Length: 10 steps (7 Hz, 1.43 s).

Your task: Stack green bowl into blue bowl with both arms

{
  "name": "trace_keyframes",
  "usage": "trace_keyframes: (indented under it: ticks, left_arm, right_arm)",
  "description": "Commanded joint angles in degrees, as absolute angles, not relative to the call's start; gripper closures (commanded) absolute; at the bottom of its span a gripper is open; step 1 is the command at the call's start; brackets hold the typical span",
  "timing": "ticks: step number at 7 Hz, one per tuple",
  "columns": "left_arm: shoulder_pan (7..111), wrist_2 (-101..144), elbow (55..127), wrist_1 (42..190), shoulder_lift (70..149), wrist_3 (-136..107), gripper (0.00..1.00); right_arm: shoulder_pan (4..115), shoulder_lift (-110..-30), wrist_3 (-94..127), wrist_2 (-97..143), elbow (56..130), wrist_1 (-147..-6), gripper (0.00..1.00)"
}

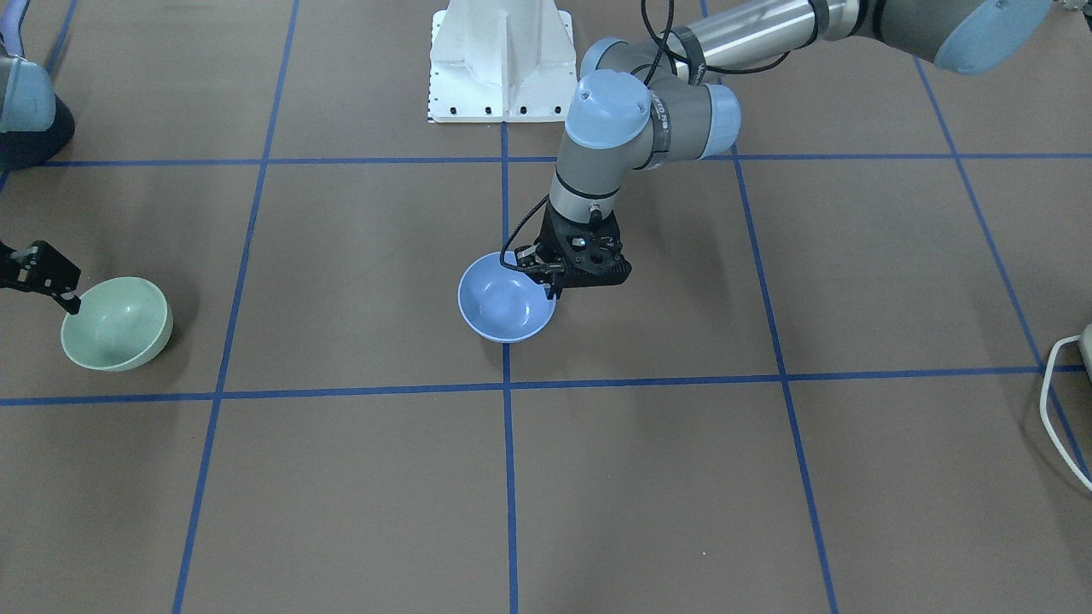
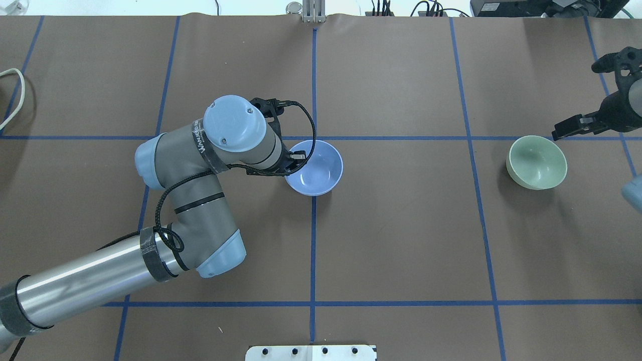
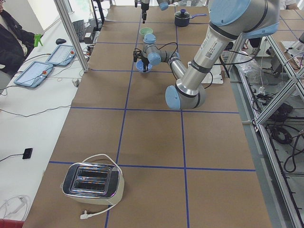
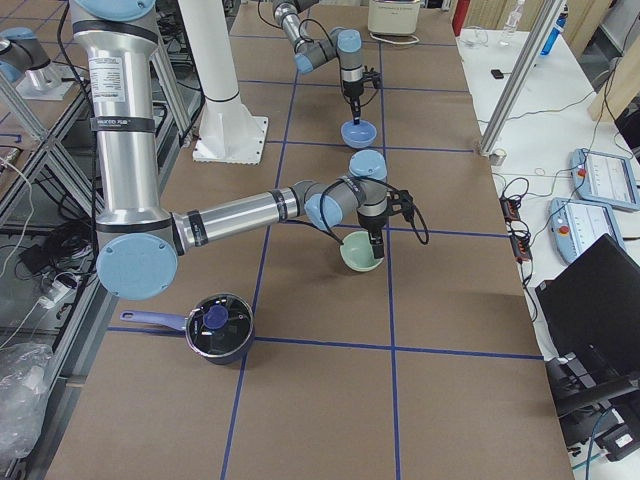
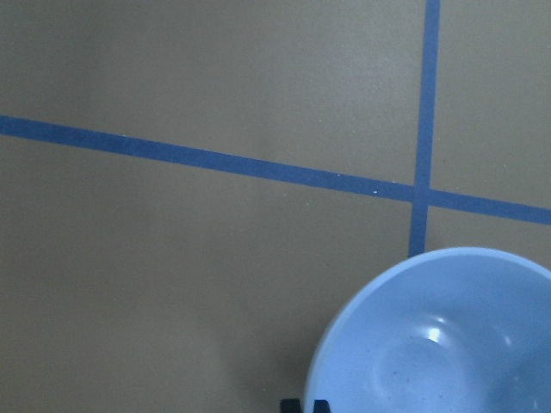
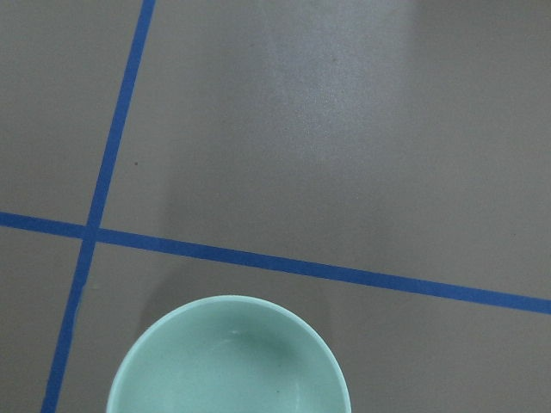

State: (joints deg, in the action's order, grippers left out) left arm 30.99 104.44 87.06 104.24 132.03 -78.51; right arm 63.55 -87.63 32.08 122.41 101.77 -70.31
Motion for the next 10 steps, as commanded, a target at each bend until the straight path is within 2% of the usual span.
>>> trace_keyframes:
  ticks: [1, 2, 4, 5, 6, 7, 9, 10]
  left_arm:
    - [29.6, 102.5, 86.9, 104.2, 131.8, -78.2, 0.91]
    - [29.6, 102.5, 86.9, 104.2, 131.8, -78.1, 0.83]
    - [29.6, 102.5, 87.0, 104.4, 131.6, -78.0, 0.52]
    - [29.8, 102.5, 87.6, 104.3, 131.5, -75.3, 0.19]
    - [30.4, 102.9, 90.2, 104.2, 131.1, -74.4, 0.03]
    - [33.9, 105.8, 93.9, 104.0, 128.4, -74.3, 0.03]
    - [46.4, 119.3, 101.5, 104.0, 117.7, -59.9, 0.03]
    - [53.8, 125.2, 102.0, 104.0, 112.5, -49.8, 0.03]
  right_arm:
    - [63.5, -87.6, 32.1, 122.4, 101.7, -70.3, 0.0]
    - [63.5, -87.6, 32.1, 122.4, 101.7, -70.3, 0.0]
    - [63.5, -87.5, 32.1, 122.4, 101.7, -70.3, 0.0]
    - [63.5, -87.5, 32.1, 122.4, 101.7, -70.3, 0.0]
    - [63.5, -87.3, 32.1, 122.5, 101.7, -70.3, 0.0]
    - [63.5, -87.4, 31.9, 122.7, 101.7, -70.3, 0.0]
    - [63.8, -87.4, 30.9, 123.4, 101.6, -70.4, 0.0]
    - [63.8, -87.4, 29.1, 123.9, 101.5, -70.7, 0.0]
